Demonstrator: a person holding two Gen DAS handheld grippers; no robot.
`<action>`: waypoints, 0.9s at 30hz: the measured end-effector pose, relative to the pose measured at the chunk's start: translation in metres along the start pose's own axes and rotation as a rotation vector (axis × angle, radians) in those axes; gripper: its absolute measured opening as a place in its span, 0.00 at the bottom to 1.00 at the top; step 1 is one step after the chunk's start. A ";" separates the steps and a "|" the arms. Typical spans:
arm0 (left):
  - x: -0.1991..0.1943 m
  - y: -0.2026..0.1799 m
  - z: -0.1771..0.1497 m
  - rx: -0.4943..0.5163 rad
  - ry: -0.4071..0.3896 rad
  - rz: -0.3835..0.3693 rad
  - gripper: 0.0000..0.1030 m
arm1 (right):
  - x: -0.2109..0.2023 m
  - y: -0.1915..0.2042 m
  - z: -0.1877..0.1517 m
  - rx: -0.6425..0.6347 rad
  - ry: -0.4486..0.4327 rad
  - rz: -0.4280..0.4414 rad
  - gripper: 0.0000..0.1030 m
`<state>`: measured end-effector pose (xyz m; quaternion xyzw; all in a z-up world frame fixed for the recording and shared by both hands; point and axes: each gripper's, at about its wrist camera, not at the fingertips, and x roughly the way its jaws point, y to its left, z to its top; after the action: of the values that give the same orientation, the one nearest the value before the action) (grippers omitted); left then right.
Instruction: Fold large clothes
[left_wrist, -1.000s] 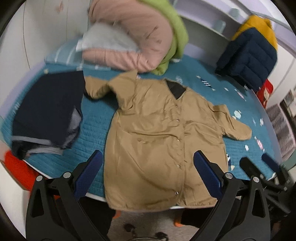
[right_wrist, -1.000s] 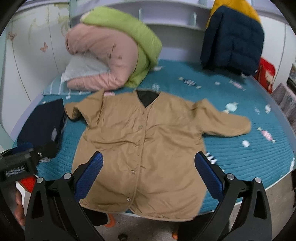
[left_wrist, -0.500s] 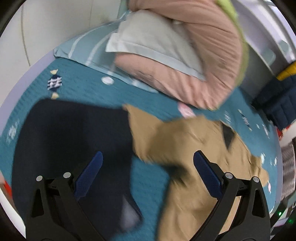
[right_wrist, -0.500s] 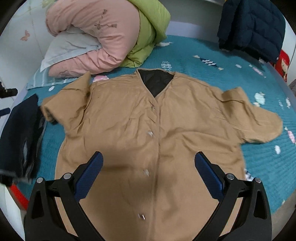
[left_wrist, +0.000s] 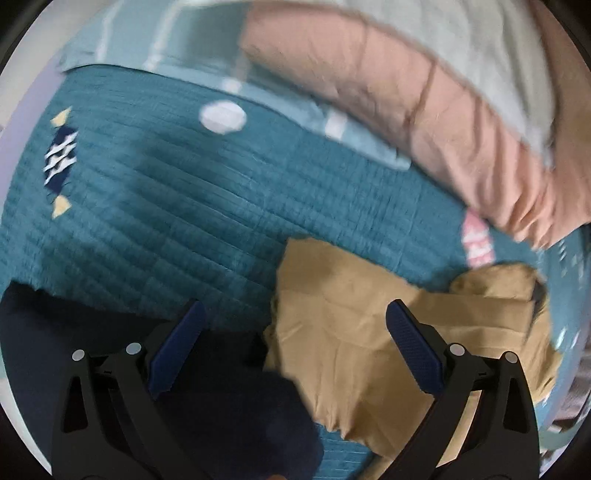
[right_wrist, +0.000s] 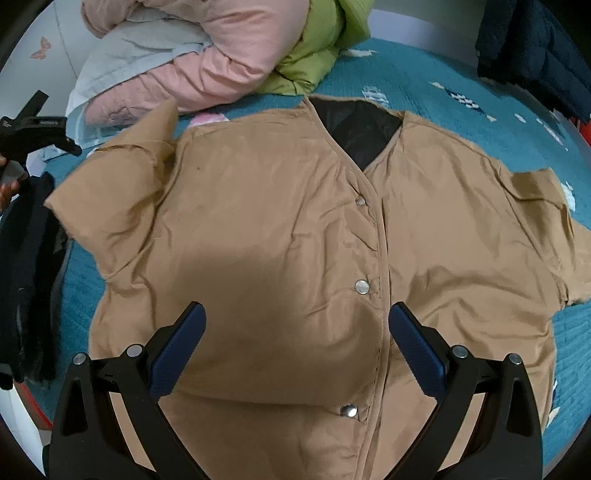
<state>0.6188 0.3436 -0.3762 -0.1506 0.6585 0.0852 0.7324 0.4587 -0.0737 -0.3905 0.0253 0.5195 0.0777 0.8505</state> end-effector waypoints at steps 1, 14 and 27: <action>0.010 -0.007 0.001 0.031 0.031 0.025 0.95 | 0.002 -0.001 0.001 0.001 0.002 -0.002 0.93; -0.004 -0.017 -0.010 0.116 -0.069 0.035 0.11 | 0.009 0.001 0.024 0.063 -0.051 0.101 0.93; -0.193 -0.023 -0.109 0.128 -0.435 -0.416 0.08 | 0.046 0.078 0.052 -0.021 -0.015 0.396 0.27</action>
<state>0.5016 0.2997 -0.1922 -0.2140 0.4454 -0.0781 0.8659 0.5175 0.0124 -0.3977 0.1185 0.4974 0.2486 0.8227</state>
